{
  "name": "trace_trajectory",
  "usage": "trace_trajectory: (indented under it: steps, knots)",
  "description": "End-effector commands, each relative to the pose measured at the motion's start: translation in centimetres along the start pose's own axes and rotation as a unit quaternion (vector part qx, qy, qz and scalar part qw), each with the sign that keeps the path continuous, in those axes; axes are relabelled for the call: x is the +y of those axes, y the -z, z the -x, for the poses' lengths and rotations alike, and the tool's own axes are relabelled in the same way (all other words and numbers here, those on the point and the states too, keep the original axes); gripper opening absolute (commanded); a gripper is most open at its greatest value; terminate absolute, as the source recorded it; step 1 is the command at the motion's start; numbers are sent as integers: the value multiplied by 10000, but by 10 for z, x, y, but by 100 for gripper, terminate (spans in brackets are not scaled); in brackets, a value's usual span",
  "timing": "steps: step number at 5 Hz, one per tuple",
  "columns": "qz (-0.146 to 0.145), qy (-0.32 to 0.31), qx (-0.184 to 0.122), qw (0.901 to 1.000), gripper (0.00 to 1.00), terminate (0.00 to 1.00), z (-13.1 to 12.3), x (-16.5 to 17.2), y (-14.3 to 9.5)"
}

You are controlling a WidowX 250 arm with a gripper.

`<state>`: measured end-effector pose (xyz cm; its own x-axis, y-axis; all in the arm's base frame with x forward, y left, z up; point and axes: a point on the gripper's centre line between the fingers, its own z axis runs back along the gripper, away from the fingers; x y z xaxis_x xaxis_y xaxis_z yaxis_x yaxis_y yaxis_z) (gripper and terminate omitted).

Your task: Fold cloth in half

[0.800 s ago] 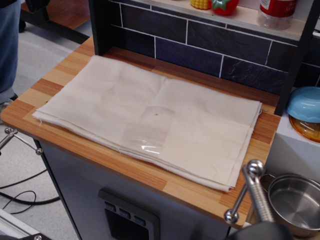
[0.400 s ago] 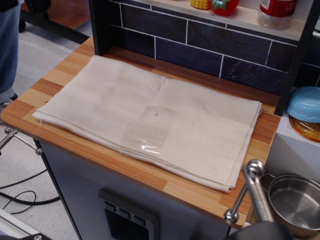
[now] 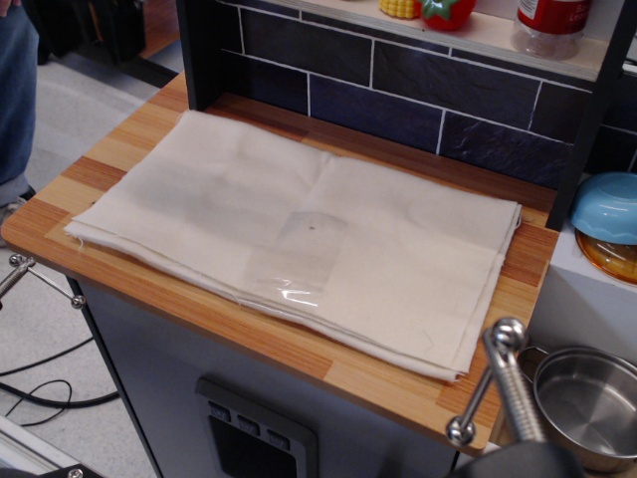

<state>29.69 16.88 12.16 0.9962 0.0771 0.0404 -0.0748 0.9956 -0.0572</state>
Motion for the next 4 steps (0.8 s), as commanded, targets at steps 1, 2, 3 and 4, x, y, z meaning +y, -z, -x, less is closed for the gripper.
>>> trace_trajectory:
  steps: [1,2,3,4]
  knots:
    - [-396,-229,-260,9986,100,0,-17,11,34]
    - [-517,-280,-211,9980,100,0,-20,13,51]
    - [-606,-182,-11,9980,100,0,-17,15,66]
    - [-704,-136,41,9974,100,0,-19,13,84]
